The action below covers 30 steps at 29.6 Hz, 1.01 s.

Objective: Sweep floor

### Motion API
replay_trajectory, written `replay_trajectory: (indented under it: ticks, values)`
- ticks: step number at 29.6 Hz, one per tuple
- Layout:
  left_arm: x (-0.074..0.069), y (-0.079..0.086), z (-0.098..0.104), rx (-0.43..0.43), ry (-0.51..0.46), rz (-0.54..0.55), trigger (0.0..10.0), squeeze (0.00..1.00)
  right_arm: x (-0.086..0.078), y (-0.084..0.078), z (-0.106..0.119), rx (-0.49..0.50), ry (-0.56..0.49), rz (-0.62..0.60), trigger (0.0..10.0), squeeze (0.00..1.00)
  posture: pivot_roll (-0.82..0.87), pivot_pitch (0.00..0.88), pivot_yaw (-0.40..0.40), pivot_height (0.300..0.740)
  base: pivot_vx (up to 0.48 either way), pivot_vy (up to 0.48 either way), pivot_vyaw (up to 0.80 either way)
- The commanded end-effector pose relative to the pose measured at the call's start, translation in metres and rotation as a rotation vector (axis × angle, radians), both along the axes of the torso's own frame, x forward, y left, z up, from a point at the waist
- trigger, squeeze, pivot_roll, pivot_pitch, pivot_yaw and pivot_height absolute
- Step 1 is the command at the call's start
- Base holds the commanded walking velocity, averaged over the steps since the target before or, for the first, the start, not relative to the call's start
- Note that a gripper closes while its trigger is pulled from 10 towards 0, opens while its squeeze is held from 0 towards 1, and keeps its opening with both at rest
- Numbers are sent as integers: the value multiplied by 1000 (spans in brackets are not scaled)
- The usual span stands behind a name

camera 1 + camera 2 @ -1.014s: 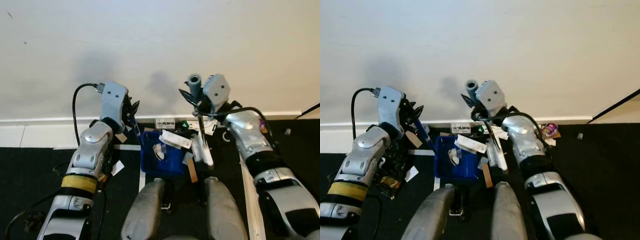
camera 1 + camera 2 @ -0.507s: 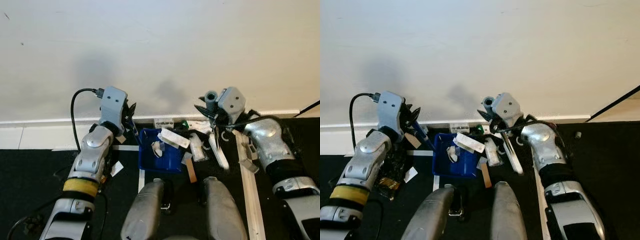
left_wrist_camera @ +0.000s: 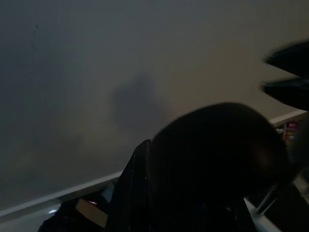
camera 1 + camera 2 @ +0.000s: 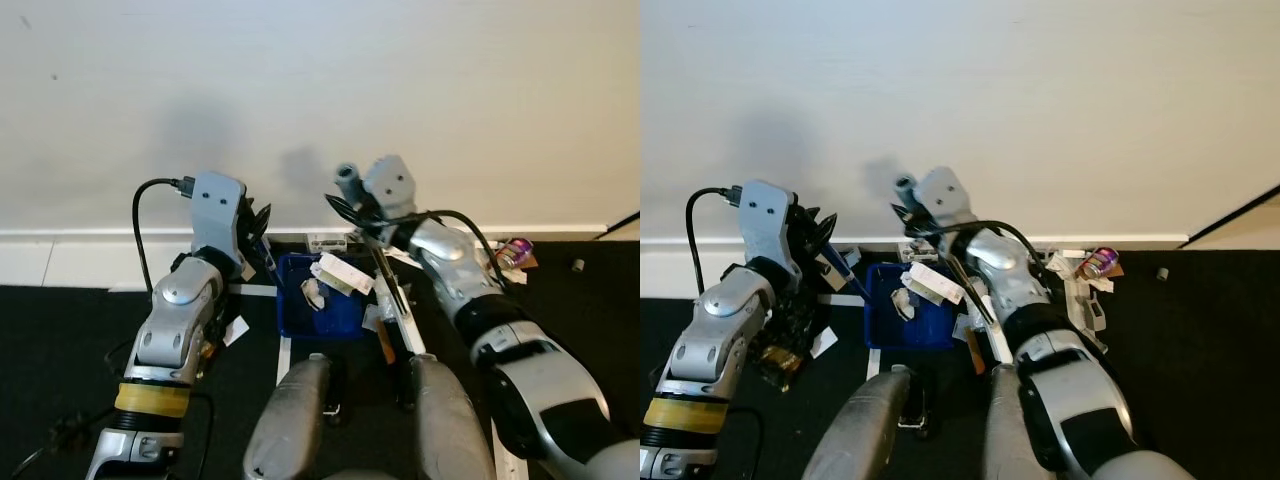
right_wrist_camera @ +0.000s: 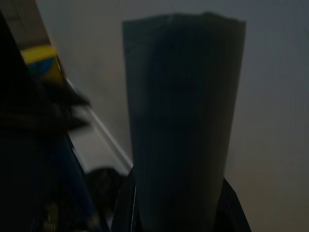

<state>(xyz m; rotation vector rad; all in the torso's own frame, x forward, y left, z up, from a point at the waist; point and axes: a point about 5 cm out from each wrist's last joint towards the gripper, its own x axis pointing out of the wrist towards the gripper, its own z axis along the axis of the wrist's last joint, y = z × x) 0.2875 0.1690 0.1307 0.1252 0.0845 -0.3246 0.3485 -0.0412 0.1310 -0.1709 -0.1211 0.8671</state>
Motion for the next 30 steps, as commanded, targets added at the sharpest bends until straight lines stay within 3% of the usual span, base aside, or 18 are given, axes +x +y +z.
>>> replay_trajectory:
  ticks: [1,8,13,17,21,22,27,30]
  values:
    - [-4,-8,1,-60,8,-29,10000,0,-3,13,4,39,-18,21,10000,0,164,272,77,740,0,0,0]
    - [-3,-18,-7,-71,67,-54,10000,0,-6,44,37,151,-119,97,10000,0,114,254,73,740,0,0,0]
    - [1,-21,-13,-55,84,-33,10000,0,-13,45,57,219,-191,173,10000,0,83,248,65,740,0,0,0]
    - [6,-17,-16,-16,93,9,10000,0,-18,19,64,168,-279,178,10000,0,55,244,49,740,0,0,0]
    - [11,-14,-18,-14,94,24,10000,0,-16,-15,53,10,-358,99,10000,0,27,239,42,740,0,0,0]
    - [13,-14,-17,-16,94,26,10000,0,-15,-31,47,-87,-404,24,10000,0,21,234,41,740,0,0,0]
    - [16,-14,-18,-15,93,27,10000,0,-12,-47,37,-200,-418,-40,10000,0,1,221,47,740,0,0,0]
    - [19,-15,-18,-6,88,21,10000,0,-9,-54,26,-259,-346,-69,10000,0,-4,210,48,740,0,0,0]
